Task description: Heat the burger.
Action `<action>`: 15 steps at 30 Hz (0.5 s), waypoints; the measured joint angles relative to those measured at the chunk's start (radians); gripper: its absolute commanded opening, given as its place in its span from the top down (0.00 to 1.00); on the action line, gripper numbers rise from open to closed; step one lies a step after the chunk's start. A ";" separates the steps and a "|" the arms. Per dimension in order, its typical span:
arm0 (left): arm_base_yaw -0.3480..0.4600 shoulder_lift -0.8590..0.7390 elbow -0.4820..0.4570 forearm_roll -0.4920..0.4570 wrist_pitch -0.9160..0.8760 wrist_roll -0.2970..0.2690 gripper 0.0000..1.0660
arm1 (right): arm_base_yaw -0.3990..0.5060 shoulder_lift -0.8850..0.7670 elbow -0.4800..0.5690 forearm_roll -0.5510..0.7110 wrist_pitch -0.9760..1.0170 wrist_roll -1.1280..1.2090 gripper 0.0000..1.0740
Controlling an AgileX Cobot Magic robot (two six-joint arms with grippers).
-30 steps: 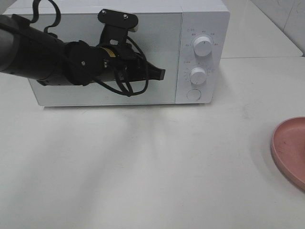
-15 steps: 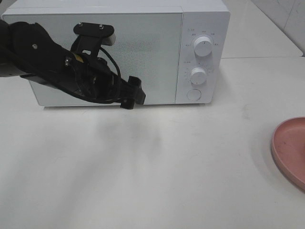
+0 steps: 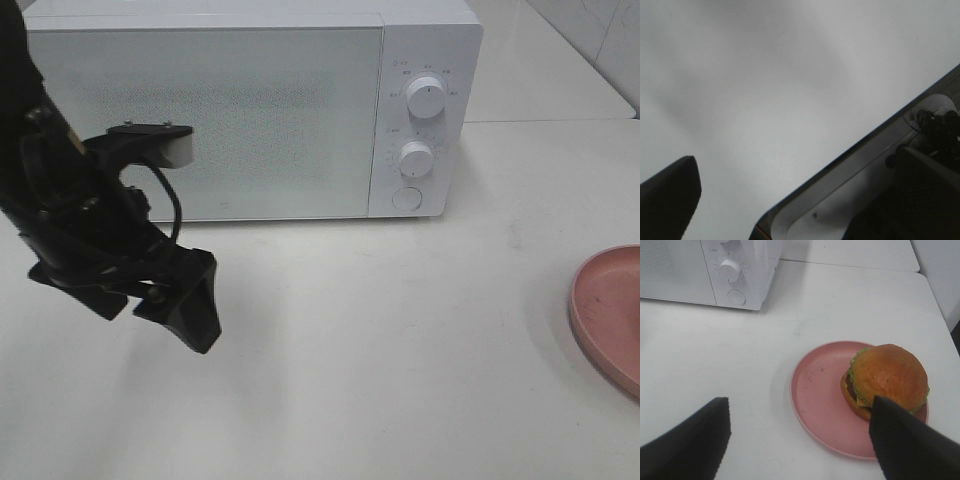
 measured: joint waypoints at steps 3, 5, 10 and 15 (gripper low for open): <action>0.067 -0.041 0.000 0.002 0.072 -0.006 0.08 | 0.000 0.000 0.000 0.000 0.000 0.000 0.30; 0.088 -0.058 0.000 0.003 0.093 -0.007 0.08 | 0.000 0.000 0.000 0.000 0.000 0.000 0.30; 0.226 -0.146 0.000 0.034 0.174 -0.042 0.08 | 0.000 0.000 0.000 0.000 0.000 0.000 0.30; 0.358 -0.266 0.043 0.105 0.216 -0.053 0.08 | 0.000 0.000 0.000 0.000 0.000 0.000 0.30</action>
